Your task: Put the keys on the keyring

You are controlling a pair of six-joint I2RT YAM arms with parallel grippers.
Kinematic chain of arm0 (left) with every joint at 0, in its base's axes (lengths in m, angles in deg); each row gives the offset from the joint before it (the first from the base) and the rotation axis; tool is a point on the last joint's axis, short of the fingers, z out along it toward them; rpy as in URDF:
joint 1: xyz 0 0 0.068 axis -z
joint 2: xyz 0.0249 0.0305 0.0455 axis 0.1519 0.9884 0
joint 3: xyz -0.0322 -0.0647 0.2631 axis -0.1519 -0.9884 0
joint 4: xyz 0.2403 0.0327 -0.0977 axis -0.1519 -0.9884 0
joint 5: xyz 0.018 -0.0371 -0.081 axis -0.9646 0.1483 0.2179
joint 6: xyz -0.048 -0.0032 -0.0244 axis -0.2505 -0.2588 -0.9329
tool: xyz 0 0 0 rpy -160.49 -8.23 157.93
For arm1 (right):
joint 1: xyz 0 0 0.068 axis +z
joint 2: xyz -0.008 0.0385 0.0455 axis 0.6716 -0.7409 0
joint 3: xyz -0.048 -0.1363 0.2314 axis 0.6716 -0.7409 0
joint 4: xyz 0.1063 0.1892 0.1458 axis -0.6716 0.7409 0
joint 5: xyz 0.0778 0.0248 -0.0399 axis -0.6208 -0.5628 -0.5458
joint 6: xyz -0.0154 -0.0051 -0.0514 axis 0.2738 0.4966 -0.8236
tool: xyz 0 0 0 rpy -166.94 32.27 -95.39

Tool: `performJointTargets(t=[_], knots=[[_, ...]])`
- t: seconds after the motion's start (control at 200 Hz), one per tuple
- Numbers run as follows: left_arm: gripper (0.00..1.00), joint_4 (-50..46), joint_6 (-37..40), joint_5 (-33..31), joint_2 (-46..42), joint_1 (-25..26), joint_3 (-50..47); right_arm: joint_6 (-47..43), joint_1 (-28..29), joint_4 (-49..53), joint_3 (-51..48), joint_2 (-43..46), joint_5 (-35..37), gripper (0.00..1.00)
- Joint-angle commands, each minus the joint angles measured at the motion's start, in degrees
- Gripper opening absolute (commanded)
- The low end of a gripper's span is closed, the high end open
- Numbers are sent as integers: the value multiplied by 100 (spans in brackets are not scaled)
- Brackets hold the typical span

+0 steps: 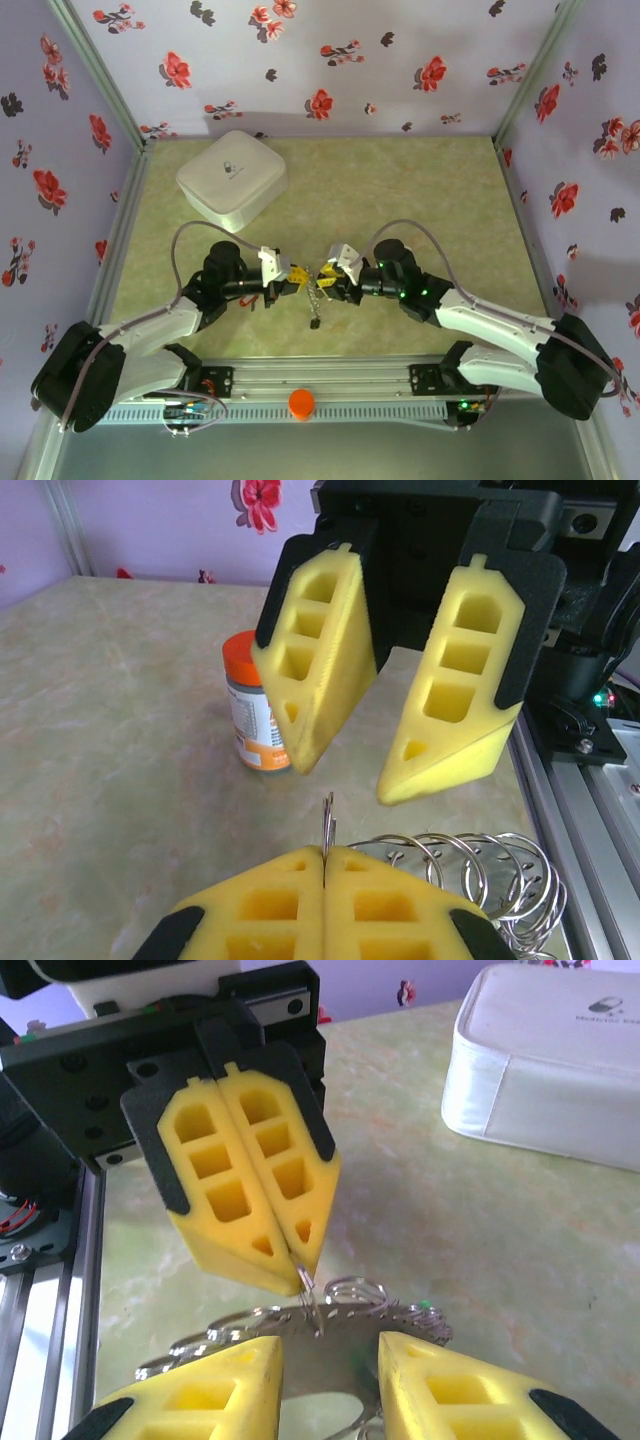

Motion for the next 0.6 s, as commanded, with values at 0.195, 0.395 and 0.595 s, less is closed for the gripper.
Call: performJointTargets(t=[0.195, 0.395, 0.595], knots=[[0, 563, -160, 71, 66, 43, -47, 175, 49, -764, 49, -455, -313, 25], [0, 535, -213, 71, 102, 47, -17, 116, 52, -685, 145, -483, -470, 0], [38, -728, 252, -319, -288, 51, 229, -548, 61, 884, 778, -396, -443, 0]])
